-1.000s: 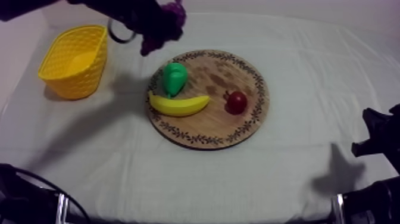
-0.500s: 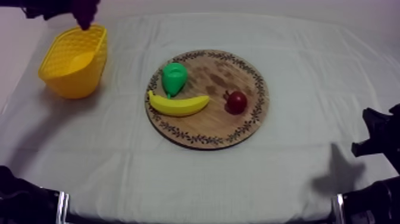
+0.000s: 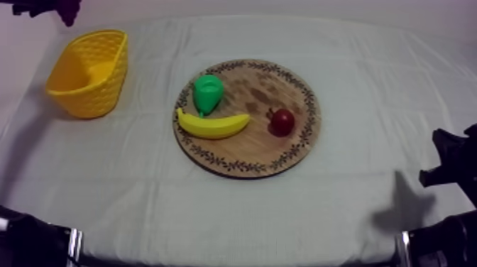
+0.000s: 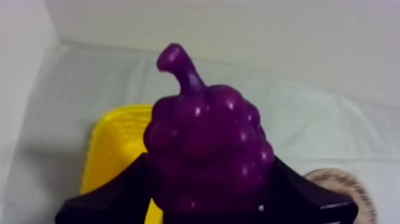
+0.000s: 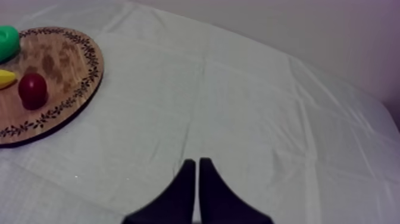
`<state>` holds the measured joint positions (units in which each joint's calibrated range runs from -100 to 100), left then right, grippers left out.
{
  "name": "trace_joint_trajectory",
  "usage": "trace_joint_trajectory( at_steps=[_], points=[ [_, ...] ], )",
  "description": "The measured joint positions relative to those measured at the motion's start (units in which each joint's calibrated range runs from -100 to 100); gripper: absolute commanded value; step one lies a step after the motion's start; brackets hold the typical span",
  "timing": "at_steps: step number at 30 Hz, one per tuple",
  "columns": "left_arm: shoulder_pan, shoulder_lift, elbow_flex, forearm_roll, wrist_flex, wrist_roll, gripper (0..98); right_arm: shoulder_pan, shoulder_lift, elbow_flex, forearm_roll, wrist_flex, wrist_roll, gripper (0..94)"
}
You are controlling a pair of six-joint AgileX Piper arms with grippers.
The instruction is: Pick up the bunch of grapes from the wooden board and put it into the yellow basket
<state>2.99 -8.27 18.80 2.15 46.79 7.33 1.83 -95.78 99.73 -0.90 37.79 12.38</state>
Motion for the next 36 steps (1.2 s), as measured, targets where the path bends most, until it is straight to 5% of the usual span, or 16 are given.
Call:
trace_joint_trajectory(
  at_steps=[12, 31, 36],
  points=[
    [-3.1, 16.7, -1.9, 3.7, -5.6, -10.7, 52.8, 0.0, 0.0, 0.0, 0.0, 0.0, 0.0, 0.2],
    [-5.4, 25.7, 5.5, 8.21, -11.3, -16.5, 52.4, 0.0, 0.0, 0.0, 0.0, 0.0, 0.0, 0.2],
    [-5.1, 24.8, 7.9, 8.68, -13.0, -17.3, 73.8, 0.0, 0.0, 0.0, 0.0, 0.0, -0.1, 0.2]
  ],
)
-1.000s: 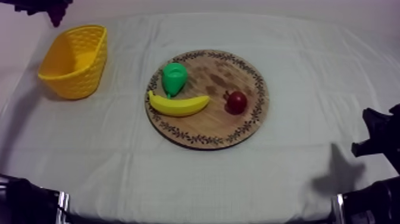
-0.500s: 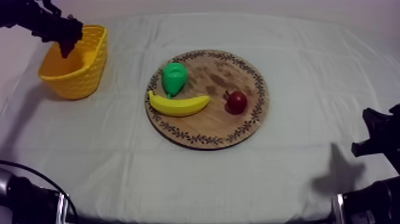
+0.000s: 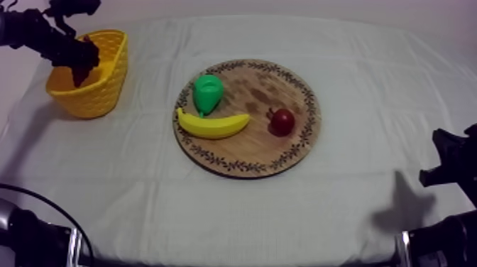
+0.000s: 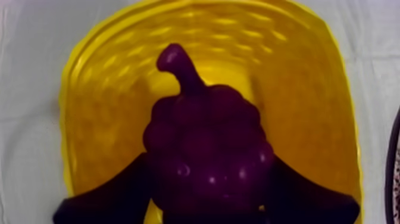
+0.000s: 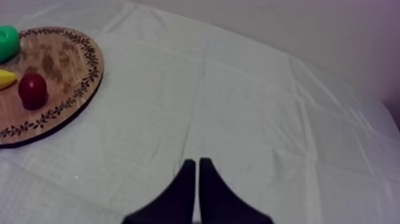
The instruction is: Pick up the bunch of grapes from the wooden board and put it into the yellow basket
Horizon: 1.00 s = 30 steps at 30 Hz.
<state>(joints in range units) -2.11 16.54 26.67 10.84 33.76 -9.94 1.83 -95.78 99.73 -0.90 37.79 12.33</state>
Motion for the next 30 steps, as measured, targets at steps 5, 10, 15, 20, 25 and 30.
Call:
trace_joint_trajectory(
  at_steps=[5, 10, 15, 20, 25, 30],
  points=[
    [0.2, -2.3, 3.4, 0.38, -1.2, -0.9, 80.6, 0.0, 0.0, 0.0, 0.0, 0.1, 0.0, 0.2],
    [0.9, -6.3, 6.4, 0.27, -2.8, -1.7, 67.7, 0.0, 0.0, 0.0, 0.0, 0.1, 0.0, 0.2],
    [2.2, -13.2, 10.8, -0.02, -4.8, -1.3, 41.8, 0.0, 0.0, 0.0, 0.0, 0.0, 0.0, 0.2],
    [2.7, -21.9, 16.9, -0.58, -5.4, 0.2, 18.1, 0.0, 0.0, 0.0, 0.0, 0.0, 0.0, 0.2],
    [1.5, -31.9, 24.6, -0.67, -4.5, 1.0, 6.3, 0.0, 0.0, 0.0, 0.0, 0.0, 0.0, 0.2],
    [-0.5, -43.8, 34.7, -0.8, -4.9, 0.2, 1.1, 0.0, 0.0, 0.0, 0.0, 0.0, 0.1, 0.2]
  ],
)
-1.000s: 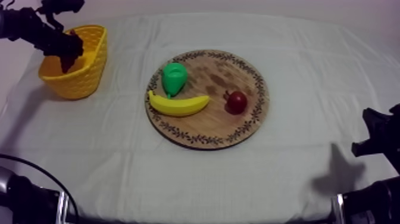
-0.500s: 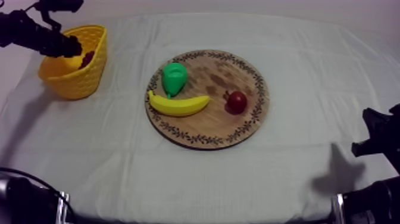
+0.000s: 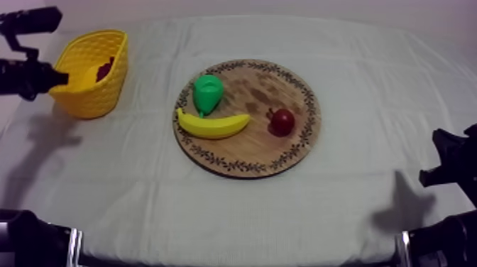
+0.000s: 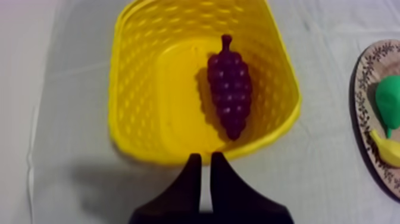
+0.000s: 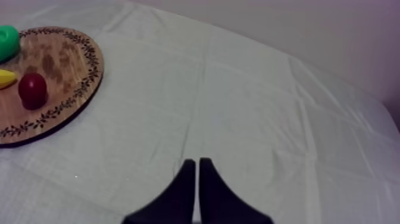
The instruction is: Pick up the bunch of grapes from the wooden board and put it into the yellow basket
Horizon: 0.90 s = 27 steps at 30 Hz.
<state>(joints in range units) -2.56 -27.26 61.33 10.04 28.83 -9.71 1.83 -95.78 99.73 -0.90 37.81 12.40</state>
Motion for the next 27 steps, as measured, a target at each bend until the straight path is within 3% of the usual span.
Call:
trace_joint_trajectory(
  at_steps=[4, 9, 12, 16, 19, 27],
  points=[
    [-0.4, -12.2, 9.6, -0.87, -1.3, -0.1, 0.3, 0.0, 0.0, 0.0, 0.0, 0.1, 0.0, 0.2],
    [0.7, -28.4, 22.2, -2.75, -5.4, 1.9, 0.0, 0.0, 0.0, 0.0, 0.0, 0.0, 0.0, 0.2],
    [1.8, -38.0, 29.4, -5.21, -6.5, 4.2, 0.0, 0.0, 0.0, 0.0, 0.0, 0.0, 0.0, 0.2],
    [2.9, -49.9, 36.4, -9.66, -2.2, 8.3, 0.0, 0.0, 0.0, 0.0, 0.0, 0.0, 0.0, 0.2],
    [3.0, -57.3, 38.0, -11.63, 1.7, 10.3, 0.0, 0.0, 0.0, 0.0, 0.0, 0.0, 0.0, 0.2],
    [2.4, -71.0, 37.1, -12.24, 8.4, 11.9, 0.0, 0.0, 0.0, 0.0, 0.0, 0.0, 0.0, 0.2]
  ],
)
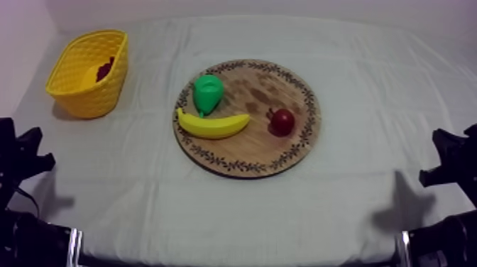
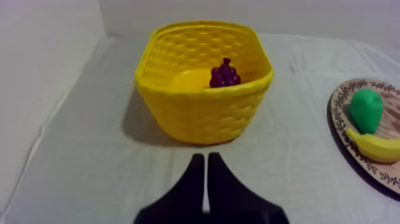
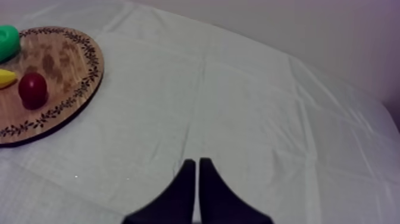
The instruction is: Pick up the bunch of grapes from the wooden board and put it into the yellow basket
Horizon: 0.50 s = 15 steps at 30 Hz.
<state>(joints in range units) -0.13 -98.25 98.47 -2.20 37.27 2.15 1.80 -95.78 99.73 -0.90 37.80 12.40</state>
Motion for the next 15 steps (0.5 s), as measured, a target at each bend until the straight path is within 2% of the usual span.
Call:
trace_joint_trajectory(
  at_steps=[8, 15],
  points=[
    [0.2, -1.5, -0.2, 0.0, 1.0, -0.4, 0.0, 0.0, 0.0, 0.0, 0.0, 0.0, 0.0, 0.2],
    [1.1, -1.6, -1.0, 0.0, 3.5, -2.1, 0.0, 0.0, 0.0, 0.0, 0.0, 0.0, 0.0, 0.2]
  ],
)
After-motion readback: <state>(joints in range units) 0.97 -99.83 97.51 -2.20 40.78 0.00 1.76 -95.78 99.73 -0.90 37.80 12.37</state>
